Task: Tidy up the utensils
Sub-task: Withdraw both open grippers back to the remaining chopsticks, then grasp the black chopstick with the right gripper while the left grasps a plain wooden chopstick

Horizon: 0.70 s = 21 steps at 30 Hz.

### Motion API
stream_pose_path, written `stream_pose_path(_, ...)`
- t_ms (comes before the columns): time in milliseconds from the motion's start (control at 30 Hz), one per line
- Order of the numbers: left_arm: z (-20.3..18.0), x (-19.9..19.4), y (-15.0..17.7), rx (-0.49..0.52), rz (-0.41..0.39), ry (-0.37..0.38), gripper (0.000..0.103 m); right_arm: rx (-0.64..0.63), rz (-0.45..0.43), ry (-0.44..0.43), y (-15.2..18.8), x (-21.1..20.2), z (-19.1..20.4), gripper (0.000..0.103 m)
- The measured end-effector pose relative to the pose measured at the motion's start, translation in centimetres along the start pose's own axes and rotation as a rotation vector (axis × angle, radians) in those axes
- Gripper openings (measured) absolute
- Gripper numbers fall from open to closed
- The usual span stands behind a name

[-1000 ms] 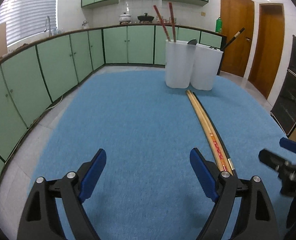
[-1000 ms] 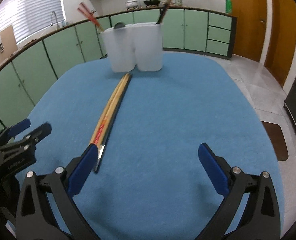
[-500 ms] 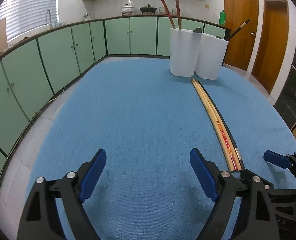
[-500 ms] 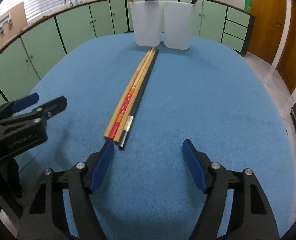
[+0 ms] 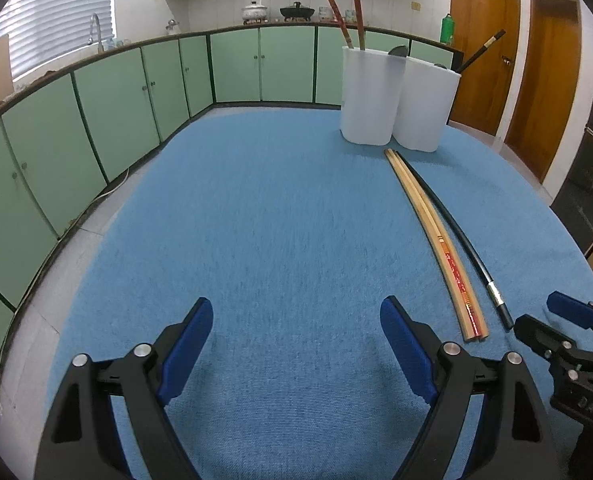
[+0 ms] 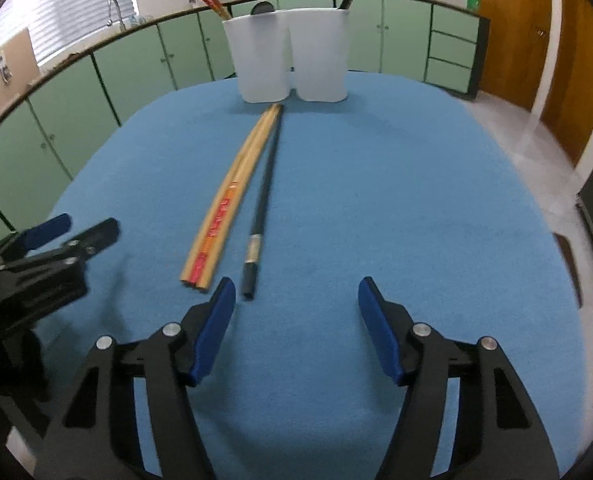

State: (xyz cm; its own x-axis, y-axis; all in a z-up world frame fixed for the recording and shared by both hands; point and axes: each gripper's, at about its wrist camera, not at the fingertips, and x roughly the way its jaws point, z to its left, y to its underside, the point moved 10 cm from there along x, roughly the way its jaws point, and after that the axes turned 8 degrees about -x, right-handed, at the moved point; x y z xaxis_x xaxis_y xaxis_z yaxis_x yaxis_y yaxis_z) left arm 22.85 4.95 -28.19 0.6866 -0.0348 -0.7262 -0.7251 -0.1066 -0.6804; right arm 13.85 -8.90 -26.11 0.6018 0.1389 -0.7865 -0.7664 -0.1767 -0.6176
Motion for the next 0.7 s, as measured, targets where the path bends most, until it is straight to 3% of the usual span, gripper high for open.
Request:
stream_pose_path(267,-0.2,0.2,0.1,0.003,0.003,-0.001,0.084,-0.024,-0.002,-0.017,-0.1,0.6,1.6,0.031)
stream_pose_path(400,-0.4,0.2,0.1,0.014,0.002,-0.002,0.084,-0.024,0.001,-0.026,-0.4,0.9,1.9,0.006)
stream_pose_path(700,-2.1,0.0,0.7,0.027,0.022,0.046,0.084,0.031,-0.007,0.009,-0.1,0.3,-0.5,0.006)
